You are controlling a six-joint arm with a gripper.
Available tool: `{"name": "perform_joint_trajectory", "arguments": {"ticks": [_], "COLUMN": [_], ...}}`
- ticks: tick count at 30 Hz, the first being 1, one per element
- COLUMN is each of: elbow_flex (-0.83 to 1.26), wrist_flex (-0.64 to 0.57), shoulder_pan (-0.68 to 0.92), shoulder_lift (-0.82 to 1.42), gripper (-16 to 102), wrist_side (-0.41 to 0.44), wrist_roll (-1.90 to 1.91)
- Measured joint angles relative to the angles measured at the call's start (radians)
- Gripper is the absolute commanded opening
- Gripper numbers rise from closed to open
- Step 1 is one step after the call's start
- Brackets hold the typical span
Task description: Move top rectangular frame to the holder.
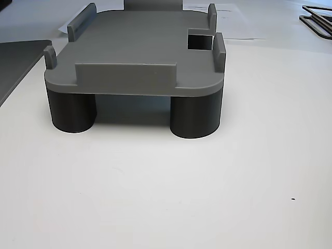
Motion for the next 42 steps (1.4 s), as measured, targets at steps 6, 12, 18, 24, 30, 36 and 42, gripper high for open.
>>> {"name": "perform_joint_trajectory", "arguments": {"ticks": [6, 12, 18, 24, 30, 36, 42], "elbow_flex": [0.141, 0.273, 0.298, 0.337, 0.316, 0.308, 0.218], "wrist_flex": [-0.164, -0.279, -0.242, -0.23, -0.103, -0.003, 0.138], "shoulder_pan": [-0.064, -0.091, -0.14, -0.163, -0.183, -0.21, -0.245], "shoulder_lift": [0.081, 0.167, 0.216, 0.255, 0.253, 0.255, 0.164], "gripper": [-15, -16, -14, -14, -13, -13, -13], "wrist_side": [0.074, 0.087, 0.052, 0.055, 0.018, -0.046, -0.126], "wrist_roll": [0.227, 0.33, 0.405, 0.566, 0.836, 1.137, 1.391]}}
